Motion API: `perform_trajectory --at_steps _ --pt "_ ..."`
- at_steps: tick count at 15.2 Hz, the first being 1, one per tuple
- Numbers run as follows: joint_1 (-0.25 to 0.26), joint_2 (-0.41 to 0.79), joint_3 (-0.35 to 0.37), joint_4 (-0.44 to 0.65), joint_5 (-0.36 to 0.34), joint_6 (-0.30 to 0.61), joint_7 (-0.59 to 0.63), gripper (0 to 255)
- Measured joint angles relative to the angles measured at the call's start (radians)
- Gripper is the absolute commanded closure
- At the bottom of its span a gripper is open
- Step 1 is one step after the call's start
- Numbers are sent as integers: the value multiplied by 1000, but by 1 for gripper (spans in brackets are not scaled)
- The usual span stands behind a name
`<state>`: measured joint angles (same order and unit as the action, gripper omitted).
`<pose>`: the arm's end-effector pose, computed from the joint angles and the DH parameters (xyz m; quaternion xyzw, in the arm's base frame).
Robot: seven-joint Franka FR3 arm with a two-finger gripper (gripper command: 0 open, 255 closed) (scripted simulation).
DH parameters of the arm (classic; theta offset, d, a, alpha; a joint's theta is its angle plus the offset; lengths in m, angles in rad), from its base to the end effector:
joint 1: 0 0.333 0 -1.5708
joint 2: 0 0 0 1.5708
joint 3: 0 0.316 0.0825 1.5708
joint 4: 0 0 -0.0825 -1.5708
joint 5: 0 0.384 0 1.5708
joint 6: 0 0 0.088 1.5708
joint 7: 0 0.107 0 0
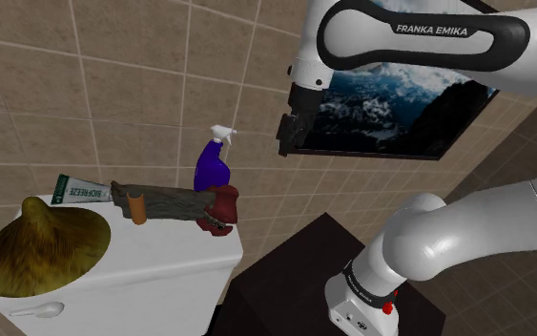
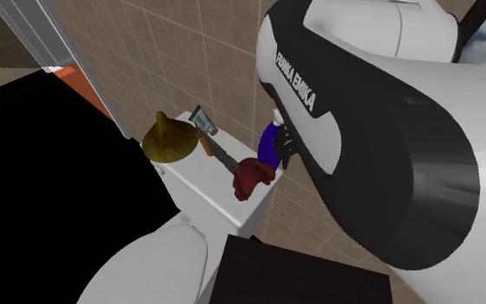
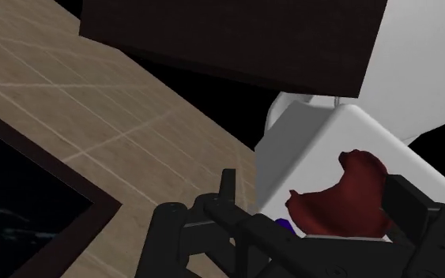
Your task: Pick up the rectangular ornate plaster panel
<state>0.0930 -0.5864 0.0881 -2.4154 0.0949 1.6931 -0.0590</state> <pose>0.3514 0.0767 0.5048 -0.9922 -0.1016 0.0696 0.0186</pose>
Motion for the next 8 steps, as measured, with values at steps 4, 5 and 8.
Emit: perform_trajectory --at_steps 4,5,8 --pt "44 117 38 34 0 115 -56 0" --pt "56 141 50 39 1 142 -67 0" --pt "88 222 83 67 -4 220 -102 0"
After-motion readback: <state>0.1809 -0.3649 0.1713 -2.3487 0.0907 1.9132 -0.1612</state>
